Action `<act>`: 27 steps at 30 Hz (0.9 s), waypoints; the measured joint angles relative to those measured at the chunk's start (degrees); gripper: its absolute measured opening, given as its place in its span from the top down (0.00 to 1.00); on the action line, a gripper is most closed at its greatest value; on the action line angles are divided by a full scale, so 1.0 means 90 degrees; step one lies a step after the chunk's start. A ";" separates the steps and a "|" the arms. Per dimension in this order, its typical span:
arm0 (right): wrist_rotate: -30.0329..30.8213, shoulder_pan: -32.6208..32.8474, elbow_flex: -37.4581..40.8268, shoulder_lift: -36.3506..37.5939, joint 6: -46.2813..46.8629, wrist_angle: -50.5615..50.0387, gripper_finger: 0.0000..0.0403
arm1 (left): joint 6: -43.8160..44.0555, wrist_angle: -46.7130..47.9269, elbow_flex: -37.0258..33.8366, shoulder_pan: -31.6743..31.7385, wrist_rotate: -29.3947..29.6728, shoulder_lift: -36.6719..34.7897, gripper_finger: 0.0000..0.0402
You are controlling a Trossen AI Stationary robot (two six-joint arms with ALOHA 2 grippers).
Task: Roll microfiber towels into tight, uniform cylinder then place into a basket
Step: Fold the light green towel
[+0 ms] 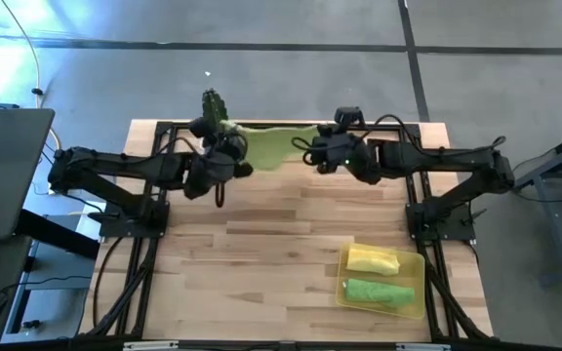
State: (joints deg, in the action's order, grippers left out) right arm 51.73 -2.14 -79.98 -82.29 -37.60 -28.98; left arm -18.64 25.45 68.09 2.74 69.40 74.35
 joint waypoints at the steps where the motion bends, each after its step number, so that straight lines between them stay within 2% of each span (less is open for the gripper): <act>1: -0.0149 0.0059 -0.0038 0.0008 0.0369 -0.0302 1.00 | 0.0254 0.0096 0.0000 -0.0060 -0.0380 -0.0008 1.00; 3: -0.0702 0.0182 0.0022 0.0010 0.1278 -0.0985 1.00 | 0.0953 0.0549 -0.0016 -0.0213 -0.1493 0.0019 1.00; 5: -0.1615 0.0347 0.0336 0.0010 0.2260 -0.1462 1.00 | 0.1868 0.1014 -0.0129 -0.0381 -0.2610 0.0158 1.00; 7: -0.2409 0.0612 0.0883 -0.0003 0.2810 -0.1434 1.00 | 0.2685 0.1068 -0.0431 -0.0606 -0.3349 0.0429 1.00; 8: -0.2549 0.0796 0.1201 -0.0009 0.2945 -0.1315 1.00 | 0.2992 0.1142 -0.0629 -0.0745 -0.3542 0.0630 1.00; 13: -0.2698 0.1782 0.2563 -0.0011 0.3594 -0.0426 1.00 | 0.4145 0.0973 -0.0934 -0.1515 -0.4115 0.1716 1.00; 16: -0.2987 0.2237 0.3035 -0.0011 0.4004 0.0006 1.00 | 0.4404 0.0804 -0.0930 -0.1907 -0.4627 0.2343 1.00; 21: -0.3345 0.2720 0.3386 -0.0057 0.4189 0.0546 1.00 | 0.4993 0.0849 -0.0552 -0.2298 -0.5232 0.2923 1.00; 27: -0.3427 0.2840 0.3407 -0.0089 0.4316 0.0470 1.00 | 0.5928 0.1597 -0.0127 -0.2430 -0.5116 0.2963 1.00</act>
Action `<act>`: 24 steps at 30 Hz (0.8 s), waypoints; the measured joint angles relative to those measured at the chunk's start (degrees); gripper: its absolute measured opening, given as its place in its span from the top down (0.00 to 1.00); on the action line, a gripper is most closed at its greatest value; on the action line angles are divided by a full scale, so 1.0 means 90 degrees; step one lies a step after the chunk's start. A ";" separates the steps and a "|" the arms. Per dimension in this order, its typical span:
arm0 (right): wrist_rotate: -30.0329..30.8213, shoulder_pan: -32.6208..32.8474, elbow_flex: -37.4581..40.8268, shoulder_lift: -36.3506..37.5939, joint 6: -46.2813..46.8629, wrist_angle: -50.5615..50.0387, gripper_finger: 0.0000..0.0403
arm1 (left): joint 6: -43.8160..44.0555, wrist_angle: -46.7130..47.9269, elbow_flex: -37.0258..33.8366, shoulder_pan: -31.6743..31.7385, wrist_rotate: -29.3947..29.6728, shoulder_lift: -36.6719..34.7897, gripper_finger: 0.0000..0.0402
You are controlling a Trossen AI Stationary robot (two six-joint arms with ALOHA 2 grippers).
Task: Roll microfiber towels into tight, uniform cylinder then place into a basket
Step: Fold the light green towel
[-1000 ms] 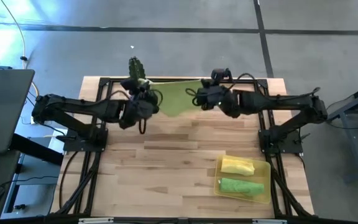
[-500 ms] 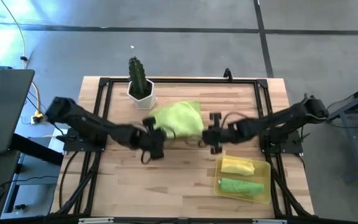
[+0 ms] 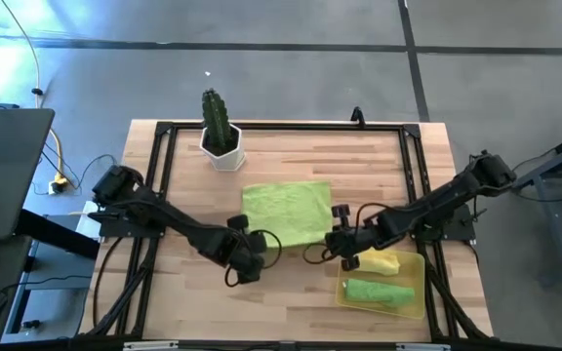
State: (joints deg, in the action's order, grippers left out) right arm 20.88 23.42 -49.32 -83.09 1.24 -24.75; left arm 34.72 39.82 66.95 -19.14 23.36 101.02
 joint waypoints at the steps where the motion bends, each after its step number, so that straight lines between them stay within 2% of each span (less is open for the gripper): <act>1: 0.0003 -0.0012 -0.0002 -0.0002 -0.0044 0.0008 1.00 | 0.0106 0.0235 0.0076 0.0001 0.0055 -0.0040 1.00; 8: 0.0402 -0.0427 -0.0005 -0.0005 -0.0688 -0.0024 1.00 | -0.0142 0.0817 0.0548 0.0240 0.0786 -0.0081 1.00; 12: 0.0592 -0.0858 -0.0005 -0.0005 -0.0789 -0.0024 1.00 | -0.0541 0.0952 0.0538 0.0592 0.0795 -0.0009 1.00; 16: 0.0467 -0.1326 -0.0008 -0.0022 -0.0788 -0.0019 1.00 | -0.1018 0.1129 0.0536 0.0984 0.0989 0.0113 1.00; 21: -0.0017 -0.1966 -0.0014 -0.0134 -0.0492 0.0115 1.00 | -0.1741 0.1102 0.0533 0.1509 0.1137 0.0364 1.00; 24: -0.0042 -0.2285 -0.0015 -0.0274 -0.0427 0.0175 1.00 | -0.1833 0.1133 0.0455 0.1765 0.1355 0.0530 1.00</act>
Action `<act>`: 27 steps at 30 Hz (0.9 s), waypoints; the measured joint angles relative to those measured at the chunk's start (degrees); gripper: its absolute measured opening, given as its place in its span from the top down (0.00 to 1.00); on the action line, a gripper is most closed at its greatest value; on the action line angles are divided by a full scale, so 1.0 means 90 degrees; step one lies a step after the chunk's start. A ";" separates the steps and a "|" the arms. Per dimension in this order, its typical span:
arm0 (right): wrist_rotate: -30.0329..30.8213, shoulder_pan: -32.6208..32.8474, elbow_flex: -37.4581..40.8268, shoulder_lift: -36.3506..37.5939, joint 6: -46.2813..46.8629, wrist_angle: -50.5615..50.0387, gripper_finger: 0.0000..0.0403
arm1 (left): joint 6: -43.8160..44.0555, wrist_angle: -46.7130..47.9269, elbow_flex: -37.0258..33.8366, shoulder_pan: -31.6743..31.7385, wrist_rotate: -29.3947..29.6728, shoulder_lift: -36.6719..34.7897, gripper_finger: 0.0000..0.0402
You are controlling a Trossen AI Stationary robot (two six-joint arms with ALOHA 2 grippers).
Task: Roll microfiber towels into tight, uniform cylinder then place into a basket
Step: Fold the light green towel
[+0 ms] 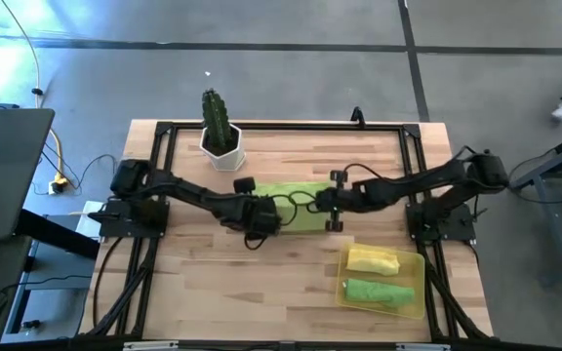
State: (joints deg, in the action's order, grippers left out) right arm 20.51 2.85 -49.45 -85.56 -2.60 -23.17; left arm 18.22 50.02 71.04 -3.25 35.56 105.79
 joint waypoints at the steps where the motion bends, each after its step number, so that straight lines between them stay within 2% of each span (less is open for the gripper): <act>1: -0.0009 -0.0099 0.0000 -0.0035 -0.0024 0.0022 1.00 | -0.0002 -0.0012 -0.0006 0.0084 0.0028 0.0048 1.00; 7: -0.0261 -0.0616 0.0000 -0.0365 -0.0166 0.0090 1.00 | -0.0338 -0.0190 -0.0019 0.0483 0.0030 0.0151 1.00; 16: -0.0257 -0.1192 0.0002 -0.0599 -0.0531 0.0155 1.00 | -0.1082 -0.0617 -0.0017 0.0959 0.0001 0.0152 1.00; 27: -0.0686 -0.1532 0.0002 -0.0637 -0.0977 0.0336 0.97 | -0.1476 -0.0878 -0.0017 0.1301 -0.0194 0.0152 1.00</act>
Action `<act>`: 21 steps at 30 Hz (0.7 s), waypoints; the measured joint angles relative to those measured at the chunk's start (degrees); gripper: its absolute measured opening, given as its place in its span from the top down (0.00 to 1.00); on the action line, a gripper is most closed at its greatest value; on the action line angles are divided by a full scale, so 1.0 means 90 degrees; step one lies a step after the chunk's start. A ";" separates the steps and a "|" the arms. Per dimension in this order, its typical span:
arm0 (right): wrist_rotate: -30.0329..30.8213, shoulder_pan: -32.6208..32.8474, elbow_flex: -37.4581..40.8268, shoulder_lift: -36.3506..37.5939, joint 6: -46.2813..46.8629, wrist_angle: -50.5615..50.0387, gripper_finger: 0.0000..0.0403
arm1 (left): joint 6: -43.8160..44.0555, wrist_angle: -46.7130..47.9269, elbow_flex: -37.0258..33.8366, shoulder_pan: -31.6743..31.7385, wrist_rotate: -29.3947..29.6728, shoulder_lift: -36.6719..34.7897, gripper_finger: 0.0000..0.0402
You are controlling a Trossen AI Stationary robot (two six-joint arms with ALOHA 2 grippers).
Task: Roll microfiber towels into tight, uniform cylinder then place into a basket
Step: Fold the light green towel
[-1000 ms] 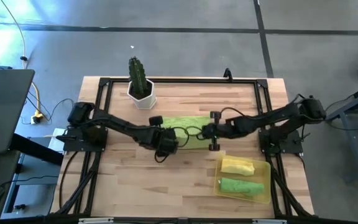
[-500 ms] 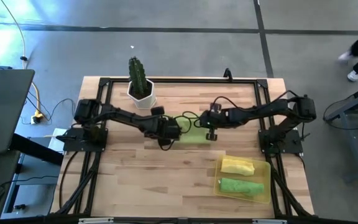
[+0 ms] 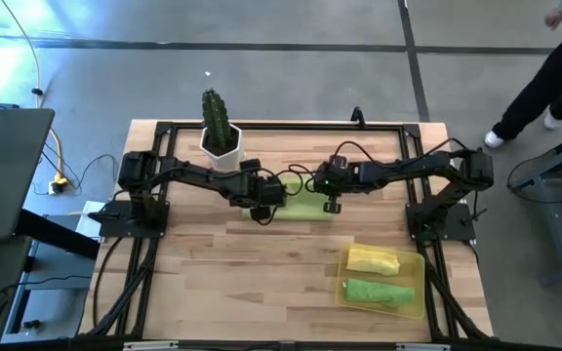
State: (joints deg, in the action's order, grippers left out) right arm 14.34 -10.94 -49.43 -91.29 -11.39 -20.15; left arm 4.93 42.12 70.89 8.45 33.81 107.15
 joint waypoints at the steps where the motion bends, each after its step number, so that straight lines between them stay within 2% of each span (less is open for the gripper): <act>1: 0.0011 0.0000 0.0000 0.0000 -0.0084 0.0021 0.95 | -0.0044 -0.0018 0.0000 0.0021 -0.0001 0.0000 1.00; 7: 0.0571 0.0000 0.0000 0.0000 -0.0294 0.0019 0.79 | -0.0128 -0.0169 0.0000 0.0189 0.0002 0.0000 1.00; 11: 0.0493 0.0007 0.0000 0.0005 -0.0005 -0.0006 0.71 | -0.0388 -0.0357 0.0000 0.0293 -0.0014 0.0000 1.00; 16: 0.0115 0.0009 0.0000 0.0007 0.0146 -0.0006 0.70 | -0.0457 -0.0380 0.0000 0.0442 -0.0018 0.0000 1.00; 21: 0.0112 -0.0040 0.0000 0.0007 0.0108 0.0019 0.70 | -0.0457 -0.0380 0.0000 0.0568 -0.0027 0.0000 1.00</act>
State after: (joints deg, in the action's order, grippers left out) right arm 15.34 -11.30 -49.43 -91.22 -10.41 -19.98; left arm 0.82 38.70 70.89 13.56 33.57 107.15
